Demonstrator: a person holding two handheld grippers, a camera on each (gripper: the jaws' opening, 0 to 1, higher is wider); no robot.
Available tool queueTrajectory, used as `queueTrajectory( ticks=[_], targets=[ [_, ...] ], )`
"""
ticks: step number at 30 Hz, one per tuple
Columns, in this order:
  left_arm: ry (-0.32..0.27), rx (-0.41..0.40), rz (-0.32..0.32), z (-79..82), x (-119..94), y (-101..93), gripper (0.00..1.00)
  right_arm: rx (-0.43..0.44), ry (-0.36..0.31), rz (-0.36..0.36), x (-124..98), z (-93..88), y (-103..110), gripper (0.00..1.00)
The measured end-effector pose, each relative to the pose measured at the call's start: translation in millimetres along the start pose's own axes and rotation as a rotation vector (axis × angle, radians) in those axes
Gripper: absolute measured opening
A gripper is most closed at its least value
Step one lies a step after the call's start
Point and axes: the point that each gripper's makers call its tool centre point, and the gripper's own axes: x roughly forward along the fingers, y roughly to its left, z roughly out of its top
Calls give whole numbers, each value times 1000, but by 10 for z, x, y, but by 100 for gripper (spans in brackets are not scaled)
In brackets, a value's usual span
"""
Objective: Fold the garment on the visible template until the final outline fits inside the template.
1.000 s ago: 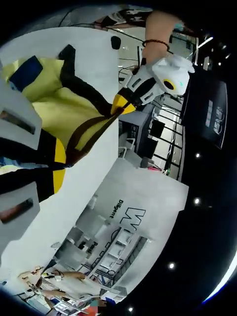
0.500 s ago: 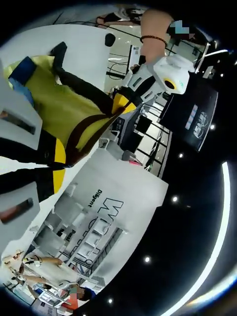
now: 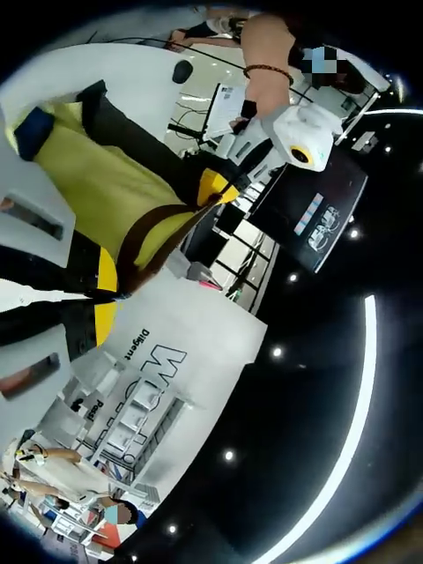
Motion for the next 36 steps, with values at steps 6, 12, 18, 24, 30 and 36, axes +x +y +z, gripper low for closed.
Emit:
queueTrajectory(
  ticks=[6,12,18,24,30,36],
  targets=[
    [-78,27,20,373,-224,102,6,-2,-112,-6,-179,362,-79,0],
    [-122,30,28,642,-419,157,6,-58,-177,-8,-318,606,-96,0],
    [-151,24,19,789,-571,205,6,-64,-241,3,-397,760,-140,0],
    [-48,-40,-16,470,-352,180,6,-28,-196,38,-196,530,-140,0],
    [33,-41,-49,56,-23,101,6,7,-120,66,48,175,-102,0],
    [120,-38,-78,-301,249,-2,6,6,-35,105,261,-158,33,0]
  ],
)
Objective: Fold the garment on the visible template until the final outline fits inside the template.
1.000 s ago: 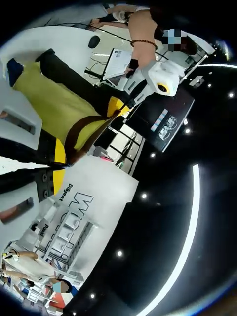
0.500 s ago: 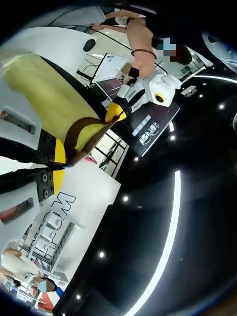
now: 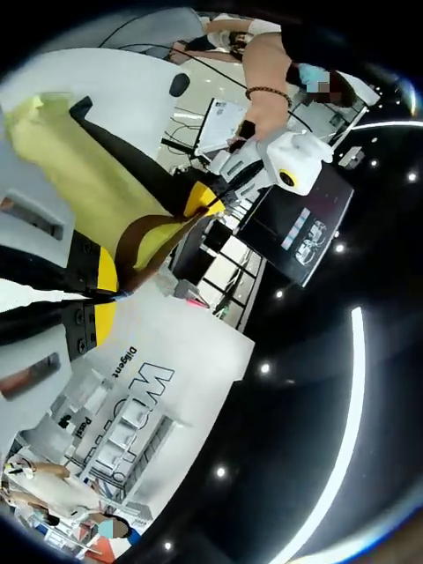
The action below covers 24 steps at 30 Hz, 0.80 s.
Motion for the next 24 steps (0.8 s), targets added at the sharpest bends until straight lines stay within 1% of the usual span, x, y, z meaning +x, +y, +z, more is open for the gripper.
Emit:
queueTrajectory(
  ticks=[4,5,8,9,11,12,13,14,15,19,21,23,24],
  targets=[
    [34,-17,-10,-212,170,-28,6,-5,34,21,124,-216,59,0],
    [62,-26,-24,-322,246,-68,6,2,44,25,155,-272,69,0],
    [75,-8,-25,-420,346,-97,6,16,77,35,258,-463,101,0],
    [82,-4,-29,-447,367,-106,6,16,83,38,272,-493,107,0],
    [127,13,-45,-636,516,-176,6,39,118,52,379,-707,143,0],
    [140,16,-48,-699,571,-201,6,41,130,57,417,-785,156,0],
    [141,20,-50,-722,593,-212,6,42,137,57,429,-816,161,0],
    [149,28,-54,-779,640,-236,6,39,145,61,457,-880,169,0],
    [161,25,-58,-843,683,-259,6,43,149,64,484,-941,176,0],
    [174,6,-70,-985,791,-297,6,74,159,69,557,-1120,187,0],
    [188,-21,-73,-1063,848,-318,6,70,164,72,614,-1221,200,0],
    [199,-22,-73,-1149,923,-333,6,55,181,79,677,-1333,218,0],
    [204,-22,-73,-1171,939,-339,6,50,195,88,731,-1430,220,0]
  ],
)
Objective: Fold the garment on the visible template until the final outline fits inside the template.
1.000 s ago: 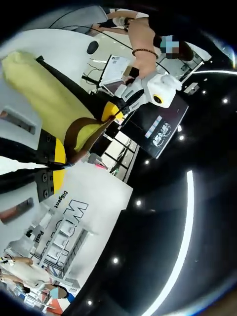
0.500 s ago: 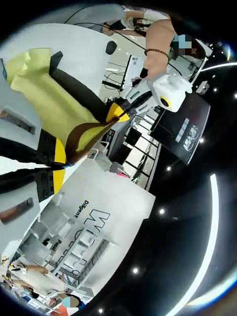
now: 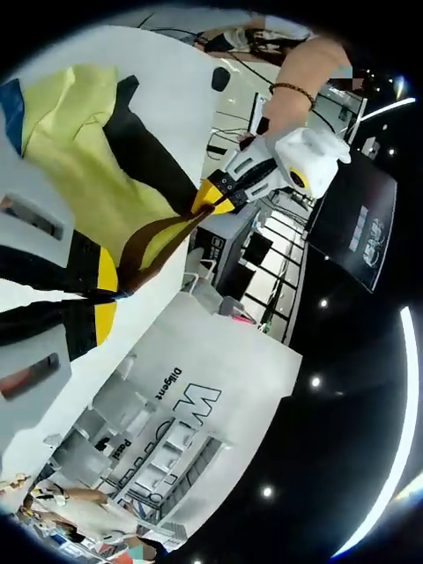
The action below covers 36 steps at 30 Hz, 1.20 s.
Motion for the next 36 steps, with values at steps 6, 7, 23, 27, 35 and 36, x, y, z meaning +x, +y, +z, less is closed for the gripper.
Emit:
queueTrajectory(
  ticks=[6,7,23,27,35,36],
  targets=[
    [48,6,-9,-234,244,-47,6,-11,71,34,226,-356,55,0],
    [61,6,-18,-297,301,-75,6,-5,80,38,248,-400,63,0],
    [222,-70,-67,-968,942,-288,6,29,311,126,726,-1294,235,0],
    [231,-89,-85,-1082,1159,-280,6,66,385,133,825,-1514,265,0],
    [341,-147,-127,-1488,1412,-423,6,-6,449,187,1010,-1678,330,0],
    [353,-208,-121,-1532,1433,-447,6,-27,478,208,1030,-1744,362,0]
  ],
)
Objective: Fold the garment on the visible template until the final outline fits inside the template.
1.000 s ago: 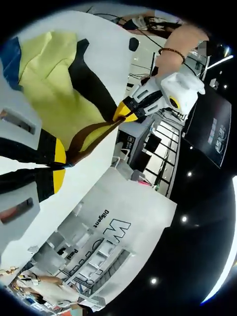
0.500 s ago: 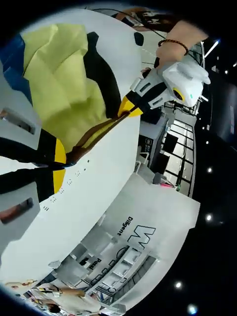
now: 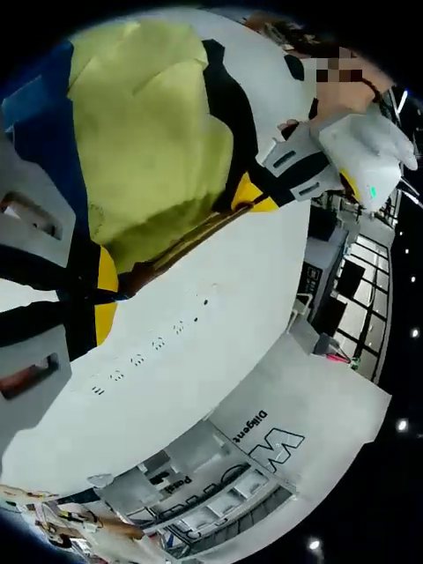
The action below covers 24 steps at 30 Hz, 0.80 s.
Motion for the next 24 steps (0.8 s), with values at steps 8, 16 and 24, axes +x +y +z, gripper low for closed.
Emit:
queueTrajectory(
  ticks=[8,16,24],
  targets=[
    [-2,25,21,25,134,83,6,5,55,-3,199,-42,-140,0],
    [6,-89,82,85,193,271,8,117,91,-79,324,-39,-301,0],
    [24,-111,108,-14,148,356,12,196,82,-152,294,-57,-445,4]
  ],
)
